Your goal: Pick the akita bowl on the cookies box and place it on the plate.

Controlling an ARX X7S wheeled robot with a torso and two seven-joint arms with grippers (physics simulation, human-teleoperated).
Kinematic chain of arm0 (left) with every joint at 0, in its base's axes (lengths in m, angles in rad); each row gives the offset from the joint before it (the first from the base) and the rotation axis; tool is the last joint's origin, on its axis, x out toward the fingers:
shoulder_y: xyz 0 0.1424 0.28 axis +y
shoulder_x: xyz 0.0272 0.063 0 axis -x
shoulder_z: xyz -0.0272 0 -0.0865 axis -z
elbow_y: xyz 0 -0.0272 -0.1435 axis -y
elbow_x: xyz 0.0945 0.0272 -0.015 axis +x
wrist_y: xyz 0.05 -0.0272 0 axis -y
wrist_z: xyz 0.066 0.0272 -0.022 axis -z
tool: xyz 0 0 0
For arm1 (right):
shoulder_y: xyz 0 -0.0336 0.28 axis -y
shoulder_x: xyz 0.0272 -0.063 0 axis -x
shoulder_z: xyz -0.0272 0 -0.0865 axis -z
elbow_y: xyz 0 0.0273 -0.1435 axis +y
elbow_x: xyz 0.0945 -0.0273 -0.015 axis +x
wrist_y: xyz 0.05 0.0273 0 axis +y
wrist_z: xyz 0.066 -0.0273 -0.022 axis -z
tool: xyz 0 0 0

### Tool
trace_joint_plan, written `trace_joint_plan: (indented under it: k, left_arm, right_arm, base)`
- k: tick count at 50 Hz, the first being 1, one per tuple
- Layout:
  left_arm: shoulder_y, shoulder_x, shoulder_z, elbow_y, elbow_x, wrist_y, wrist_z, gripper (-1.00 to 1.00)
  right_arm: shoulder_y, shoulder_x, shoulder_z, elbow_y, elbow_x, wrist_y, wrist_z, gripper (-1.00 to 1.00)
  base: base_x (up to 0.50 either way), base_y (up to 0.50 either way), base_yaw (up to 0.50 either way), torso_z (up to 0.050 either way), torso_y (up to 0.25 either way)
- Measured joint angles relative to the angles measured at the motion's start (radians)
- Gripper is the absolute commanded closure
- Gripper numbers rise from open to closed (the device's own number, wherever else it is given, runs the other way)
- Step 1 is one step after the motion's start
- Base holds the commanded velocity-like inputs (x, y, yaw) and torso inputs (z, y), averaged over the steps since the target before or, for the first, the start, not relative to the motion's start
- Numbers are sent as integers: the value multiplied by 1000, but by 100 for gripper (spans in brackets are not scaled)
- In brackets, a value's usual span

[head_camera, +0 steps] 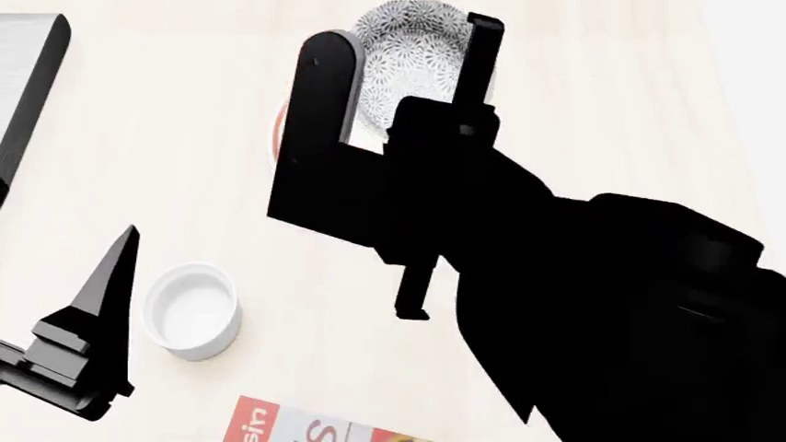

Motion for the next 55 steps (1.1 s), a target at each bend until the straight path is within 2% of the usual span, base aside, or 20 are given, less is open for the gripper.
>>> trace_joint_plan:
  k: [43,55]
  left_arm:
    - [33,-20,14,1,-4,42,39,-100]
    - [51,-25,17,0,0,63,55,-100]
  right_arm:
    - [-163,-297,-27,665,-214,-402,-15,100]
    - [-210,-342,-35,752,-235,-461,-10,100]
  base:
    - [0,0,0,0,1]
    - [0,0,0,0,-197]
